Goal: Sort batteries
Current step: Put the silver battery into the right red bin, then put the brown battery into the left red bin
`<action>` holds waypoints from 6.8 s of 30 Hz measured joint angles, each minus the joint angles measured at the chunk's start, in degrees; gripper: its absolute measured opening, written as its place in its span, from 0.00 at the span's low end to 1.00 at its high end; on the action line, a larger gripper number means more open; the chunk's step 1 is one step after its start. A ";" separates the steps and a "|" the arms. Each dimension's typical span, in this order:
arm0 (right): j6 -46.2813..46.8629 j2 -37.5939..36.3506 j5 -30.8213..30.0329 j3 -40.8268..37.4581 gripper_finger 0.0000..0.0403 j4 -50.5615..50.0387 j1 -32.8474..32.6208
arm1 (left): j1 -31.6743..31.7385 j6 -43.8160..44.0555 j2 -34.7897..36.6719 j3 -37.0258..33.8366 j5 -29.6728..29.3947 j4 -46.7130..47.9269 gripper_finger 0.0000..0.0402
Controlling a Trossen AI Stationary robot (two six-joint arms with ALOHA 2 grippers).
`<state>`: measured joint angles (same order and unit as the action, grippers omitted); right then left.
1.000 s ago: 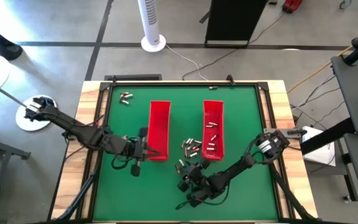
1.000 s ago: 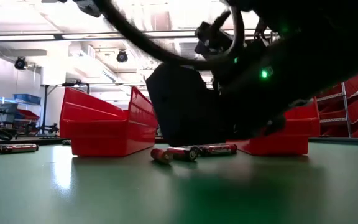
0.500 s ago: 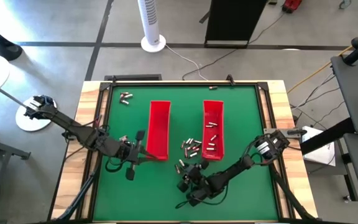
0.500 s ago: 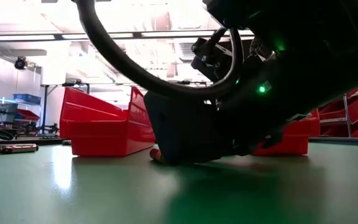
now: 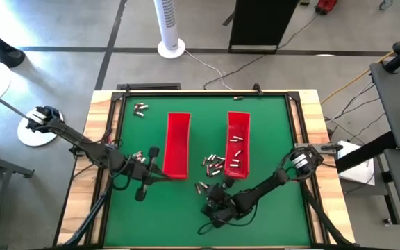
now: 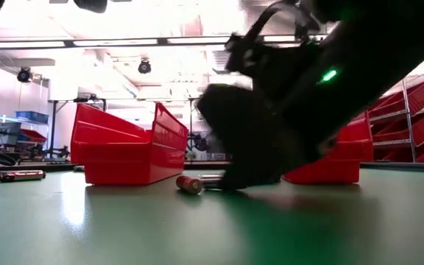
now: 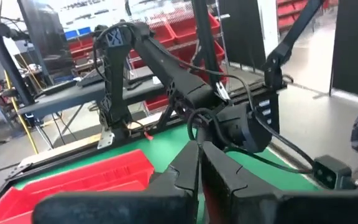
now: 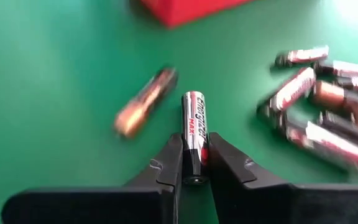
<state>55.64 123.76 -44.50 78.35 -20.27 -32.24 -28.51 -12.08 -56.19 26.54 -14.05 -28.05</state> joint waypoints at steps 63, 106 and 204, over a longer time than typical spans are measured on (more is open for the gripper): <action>-52.23 -25.76 40.47 -3.07 0.12 -48.19 30.96 | 3.02 -16.83 -0.21 5.67 -8.74 -3.58 0.00; -63.86 -19.78 37.83 -1.70 0.35 -46.28 33.33 | 3.98 -14.14 -0.67 5.60 -8.97 -0.87 0.00; 10.74 -15.20 0.91 4.50 0.54 -27.43 -20.16 | 13.32 -15.94 -66.70 63.45 16.05 73.65 0.39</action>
<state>66.38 108.55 -43.60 82.85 -47.71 -52.40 -15.20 -28.02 -122.89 89.99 2.00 45.60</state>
